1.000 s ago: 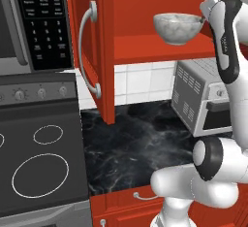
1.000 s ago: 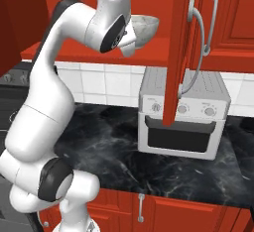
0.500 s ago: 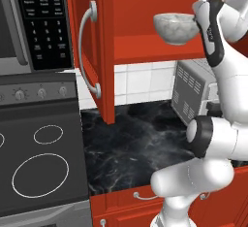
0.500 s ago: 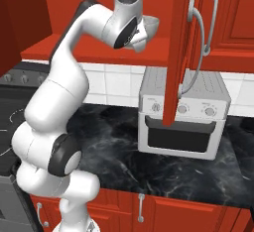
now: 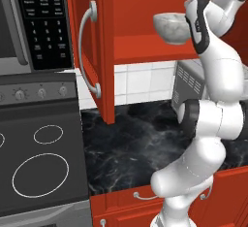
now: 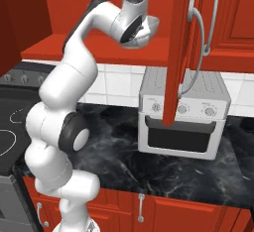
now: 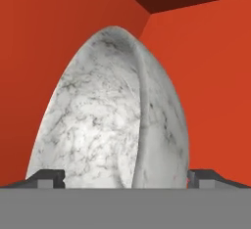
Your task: Take the smaller bowl and place it next to the appetizer plate on the dining counter , and place the larger bowl next to the plate with cooked food.
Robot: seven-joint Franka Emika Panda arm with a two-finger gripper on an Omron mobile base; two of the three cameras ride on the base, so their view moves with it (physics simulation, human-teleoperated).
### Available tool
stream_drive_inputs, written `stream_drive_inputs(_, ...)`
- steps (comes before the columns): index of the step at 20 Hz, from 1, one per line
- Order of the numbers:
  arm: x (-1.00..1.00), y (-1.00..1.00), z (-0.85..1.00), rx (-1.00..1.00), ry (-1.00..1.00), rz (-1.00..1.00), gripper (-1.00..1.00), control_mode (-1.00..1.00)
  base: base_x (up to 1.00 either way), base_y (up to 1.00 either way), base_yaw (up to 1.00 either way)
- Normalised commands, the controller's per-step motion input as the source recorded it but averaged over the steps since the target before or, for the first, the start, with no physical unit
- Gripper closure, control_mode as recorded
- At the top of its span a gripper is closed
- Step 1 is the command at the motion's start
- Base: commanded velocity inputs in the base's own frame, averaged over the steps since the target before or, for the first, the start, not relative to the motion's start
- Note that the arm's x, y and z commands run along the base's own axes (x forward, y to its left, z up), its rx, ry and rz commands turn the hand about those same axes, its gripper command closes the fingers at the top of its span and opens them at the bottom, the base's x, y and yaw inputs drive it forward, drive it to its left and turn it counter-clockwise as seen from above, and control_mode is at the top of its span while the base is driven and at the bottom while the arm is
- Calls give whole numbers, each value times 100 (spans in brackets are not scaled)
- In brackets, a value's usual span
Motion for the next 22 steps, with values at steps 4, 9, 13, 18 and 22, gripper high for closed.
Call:
stream_drive_inputs(4,37,0,-2,3,0,0,100,-100,0,0,0)
stream_drive_inputs(9,4,0,-7,2,0,0,100,-100,0,0,0)
stream_drive_inputs(13,-5,4,-18,0,0,-1,100,-100,0,0,0)
stream_drive_inputs(18,-79,17,-11,0,-10,0,100,-100,0,0,0)
stream_drive_inputs(22,-100,14,-3,-7,-24,0,100,-100,0,0,0)
